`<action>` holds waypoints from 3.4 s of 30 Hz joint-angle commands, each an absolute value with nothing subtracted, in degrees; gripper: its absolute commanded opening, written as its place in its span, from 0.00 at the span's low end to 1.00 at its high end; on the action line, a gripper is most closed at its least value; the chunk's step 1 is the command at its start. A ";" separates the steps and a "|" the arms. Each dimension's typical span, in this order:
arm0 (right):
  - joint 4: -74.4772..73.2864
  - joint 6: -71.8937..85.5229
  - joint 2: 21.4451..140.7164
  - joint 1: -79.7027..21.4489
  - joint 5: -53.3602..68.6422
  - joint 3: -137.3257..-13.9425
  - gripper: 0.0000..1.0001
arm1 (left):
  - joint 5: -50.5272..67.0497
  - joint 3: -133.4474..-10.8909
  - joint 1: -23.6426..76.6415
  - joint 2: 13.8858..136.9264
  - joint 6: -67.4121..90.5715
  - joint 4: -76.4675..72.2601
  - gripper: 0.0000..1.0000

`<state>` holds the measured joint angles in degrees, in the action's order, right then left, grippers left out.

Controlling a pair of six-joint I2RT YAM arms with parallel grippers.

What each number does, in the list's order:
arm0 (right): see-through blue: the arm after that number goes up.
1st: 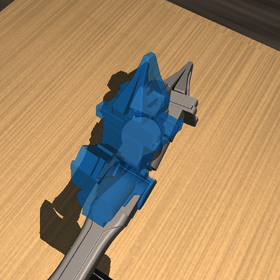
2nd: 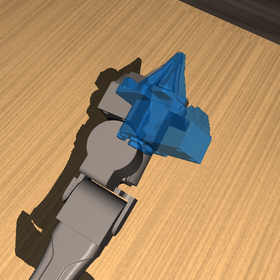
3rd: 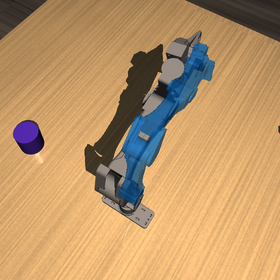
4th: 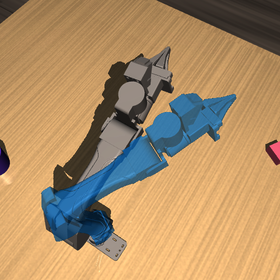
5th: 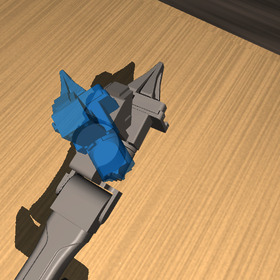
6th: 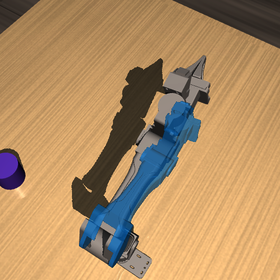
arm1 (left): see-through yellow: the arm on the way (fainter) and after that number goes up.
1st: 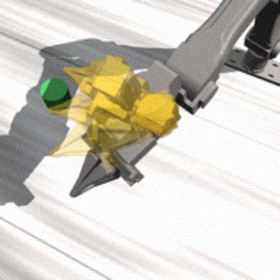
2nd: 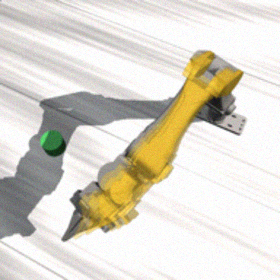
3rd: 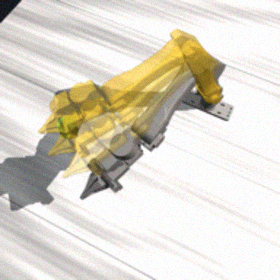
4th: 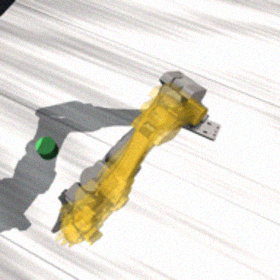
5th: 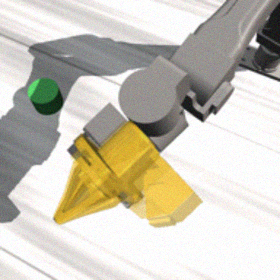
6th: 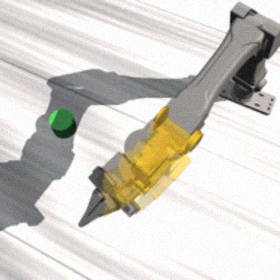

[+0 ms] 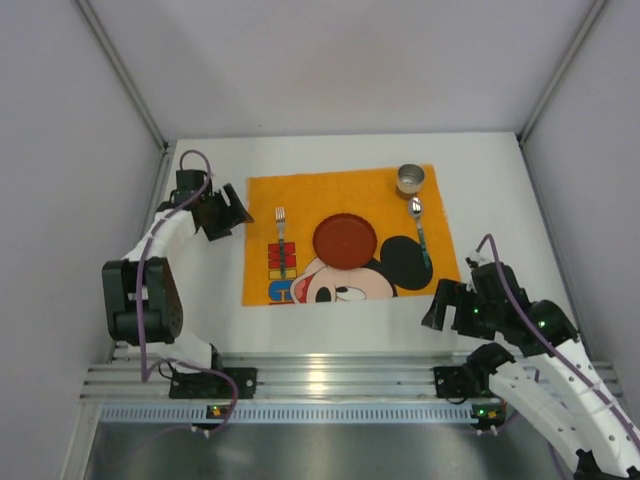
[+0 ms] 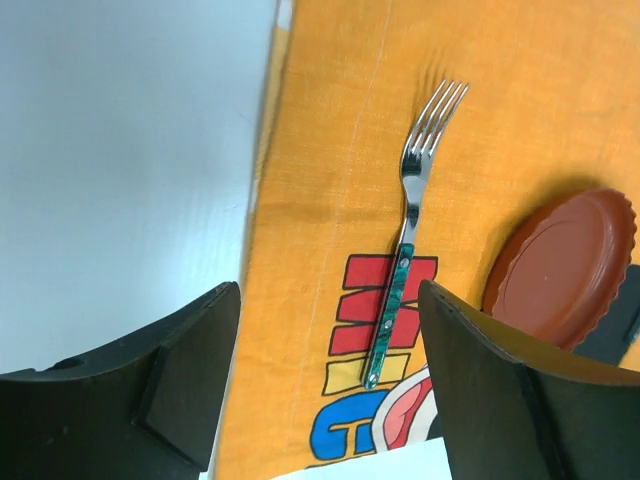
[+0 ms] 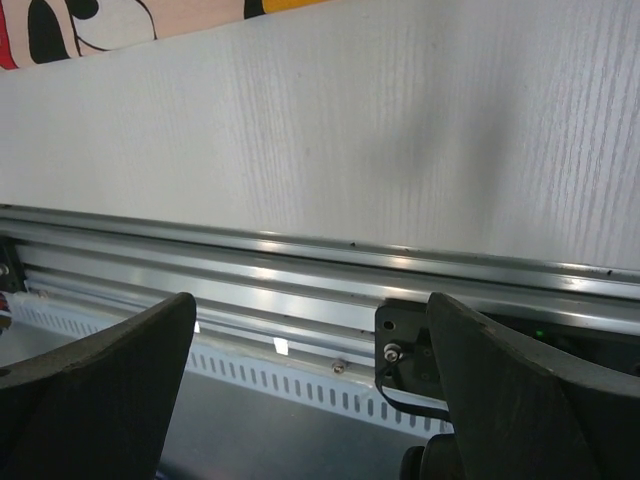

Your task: Set the dinner table for one person

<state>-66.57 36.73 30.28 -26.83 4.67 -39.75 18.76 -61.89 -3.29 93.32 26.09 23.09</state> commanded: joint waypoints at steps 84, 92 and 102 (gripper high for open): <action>-35.69 23.88 54.97 -65.83 -29.05 -63.94 1.00 | 1.23 -16.35 -2.46 90.44 4.57 -66.88 0.99; -22.16 24.88 36.75 -65.83 -39.45 -44.13 1.00 | 1.23 -16.35 -2.37 90.53 4.57 -66.80 0.99; -27.42 10.74 52.72 -64.44 -47.22 -56.69 1.00 | 1.14 -16.35 -2.29 90.53 4.57 -66.80 0.99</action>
